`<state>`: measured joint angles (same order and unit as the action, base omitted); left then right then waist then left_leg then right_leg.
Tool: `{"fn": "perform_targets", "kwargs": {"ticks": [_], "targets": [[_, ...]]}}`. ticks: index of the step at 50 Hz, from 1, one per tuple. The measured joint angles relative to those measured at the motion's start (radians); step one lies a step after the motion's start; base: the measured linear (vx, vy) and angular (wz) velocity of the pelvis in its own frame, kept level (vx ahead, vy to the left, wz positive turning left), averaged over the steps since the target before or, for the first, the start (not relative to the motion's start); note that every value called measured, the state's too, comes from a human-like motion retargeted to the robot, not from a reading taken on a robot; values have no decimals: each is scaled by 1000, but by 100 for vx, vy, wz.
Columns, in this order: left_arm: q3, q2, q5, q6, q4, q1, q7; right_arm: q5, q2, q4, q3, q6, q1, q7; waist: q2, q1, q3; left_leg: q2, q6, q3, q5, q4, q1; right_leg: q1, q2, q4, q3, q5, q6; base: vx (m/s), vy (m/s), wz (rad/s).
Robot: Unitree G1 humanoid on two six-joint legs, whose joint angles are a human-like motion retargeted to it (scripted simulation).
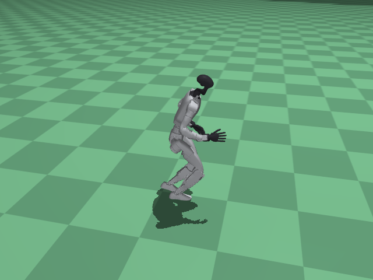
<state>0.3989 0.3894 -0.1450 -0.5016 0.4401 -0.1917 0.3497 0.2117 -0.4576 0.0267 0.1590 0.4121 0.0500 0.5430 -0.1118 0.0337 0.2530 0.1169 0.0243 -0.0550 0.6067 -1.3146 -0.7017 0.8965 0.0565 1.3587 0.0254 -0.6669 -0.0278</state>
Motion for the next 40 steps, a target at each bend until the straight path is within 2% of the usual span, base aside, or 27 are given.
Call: {"fn": "perform_targets", "kwargs": {"ticks": [6,10,13,17,19,23,28,32,35,40], "targets": [[-4,-2,40,14,116,-48,-138,39,-24,-49,54,-14,26,-47,5,126,-10,17,-20,22,22,-27,-113,-143,-120,-47,-19,-52,59,-42,3,47],[-32,-5,78,22,171,-104,-207,49,-34,-81,72,-6,11,-84,18,182,1,59,-56,35,75,-10,-79,-247,-229,-11,-31,-77,102,-20,8,36],[-58,-10,99,31,216,-134,-231,51,-43,-113,75,-4,-8,-103,22,194,19,98,-83,40,111,-20,-25,-293,-294,71,-49,-58,125,-13,9,27],[-91,-7,112,44,260,-136,-224,28,-55,-148,70,-8,-29,-125,20,190,49,126,-106,42,160,-30,47,-287,-406,239,-39,-2,78,-8,9,10],[-105,-4,127,51,268,-122,-209,-4,-57,-160,65,-5,-46,-139,18,180,60,134,-100,52,161,-14,75,-260,-420,303,-32,-9,44,-2,8,12],[-127,7,174,57,235,-81,-158,-91,-56,-139,39,5,-92,-169,20,151,61,137,-61,88,125,39,113,-193,-356,344,7,-55,-1,4,5,26],[-143,18,231,38,97,-8,-62,-187,-58,-60,-6,22,-148,-184,36,103,60,148,-15,138,94,80,140,-130,-170,267,38,-103,4,12,-1,59],[-137,26,266,7,-73,86,23,-234,-65,7,-41,29,-186,-181,54,74,71,161,-8,166,121,90,177,-126,-47,188,26,-137,10,15,-6,78],[-122,19,287,-15,-202,174,63,-256,-69,40,-63,24,-205,-180,67,63,83,163,-16,173,152,98,217,-149,-8,166,19,-154,3,13,-9,82],[-82,-25,318,-37,-387,322,67,-290,-62,67,-89,10,-220,-194,88,53,100,189,-20,197,176,117,277,-210,3,190,-4,-138,11,8,-10,85]]}}
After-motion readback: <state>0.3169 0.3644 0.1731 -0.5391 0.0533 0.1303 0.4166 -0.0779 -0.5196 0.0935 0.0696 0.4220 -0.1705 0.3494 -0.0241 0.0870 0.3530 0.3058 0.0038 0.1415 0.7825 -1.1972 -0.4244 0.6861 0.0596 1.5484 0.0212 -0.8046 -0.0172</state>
